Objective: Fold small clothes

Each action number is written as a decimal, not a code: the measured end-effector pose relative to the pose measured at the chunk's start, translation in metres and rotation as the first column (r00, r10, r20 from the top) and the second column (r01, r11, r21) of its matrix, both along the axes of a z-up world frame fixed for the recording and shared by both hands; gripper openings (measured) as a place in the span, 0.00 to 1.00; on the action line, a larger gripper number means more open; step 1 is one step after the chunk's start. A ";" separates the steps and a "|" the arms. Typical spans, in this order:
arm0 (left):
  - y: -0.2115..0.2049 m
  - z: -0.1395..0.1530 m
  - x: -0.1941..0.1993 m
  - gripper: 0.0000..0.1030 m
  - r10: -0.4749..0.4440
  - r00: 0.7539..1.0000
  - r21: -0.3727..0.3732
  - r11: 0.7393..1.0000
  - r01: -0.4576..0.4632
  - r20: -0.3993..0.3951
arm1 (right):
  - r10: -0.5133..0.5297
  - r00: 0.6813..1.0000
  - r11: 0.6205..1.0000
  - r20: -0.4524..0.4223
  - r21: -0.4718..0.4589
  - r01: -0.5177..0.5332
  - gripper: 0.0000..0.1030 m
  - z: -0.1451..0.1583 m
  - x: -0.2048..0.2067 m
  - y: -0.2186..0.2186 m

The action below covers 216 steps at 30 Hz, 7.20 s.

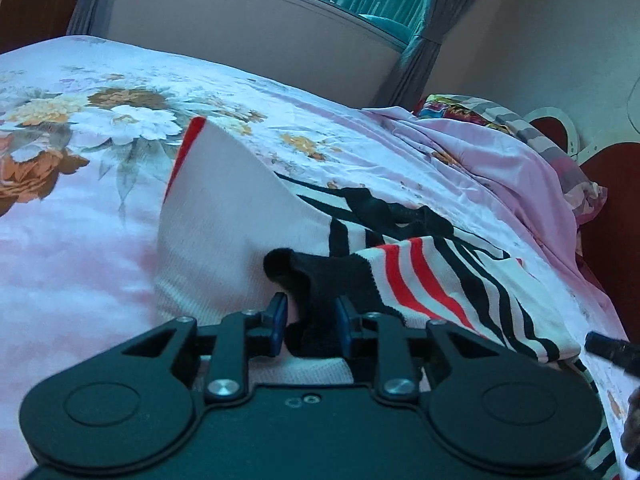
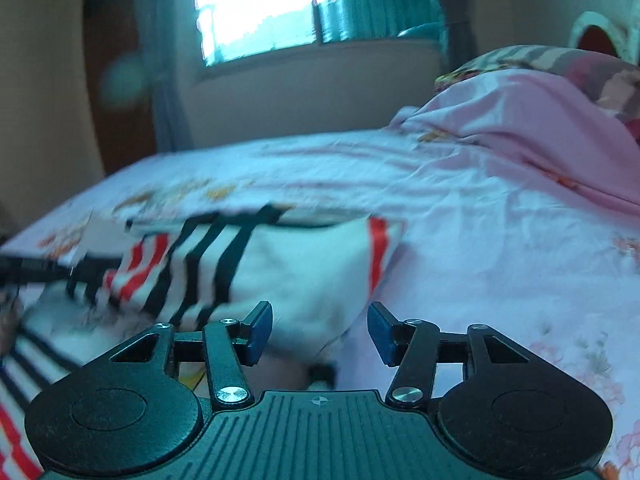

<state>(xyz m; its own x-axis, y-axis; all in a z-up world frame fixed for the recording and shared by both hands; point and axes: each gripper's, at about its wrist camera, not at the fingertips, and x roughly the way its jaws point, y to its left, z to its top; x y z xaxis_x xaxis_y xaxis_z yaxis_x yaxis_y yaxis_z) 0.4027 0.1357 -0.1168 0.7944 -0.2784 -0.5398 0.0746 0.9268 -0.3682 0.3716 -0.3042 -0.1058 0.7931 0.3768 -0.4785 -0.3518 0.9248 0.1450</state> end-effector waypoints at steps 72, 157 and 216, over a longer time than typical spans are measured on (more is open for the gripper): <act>0.076 0.005 0.071 0.37 0.167 0.985 0.168 0.970 -0.173 0.046 | -0.187 0.982 0.977 0.018 -0.098 0.187 0.24 -0.034 0.119 0.002; 0.065 -0.036 -0.250 0.04 -0.230 0.973 -0.516 0.833 0.201 0.006 | 0.174 0.935 0.782 -0.307 0.621 0.059 0.03 -0.034 -0.233 -0.071; 0.028 0.003 0.131 0.54 -0.276 0.961 0.191 0.941 0.278 -0.037 | 0.235 0.972 0.971 0.021 -0.053 -0.234 0.41 -0.009 0.164 0.006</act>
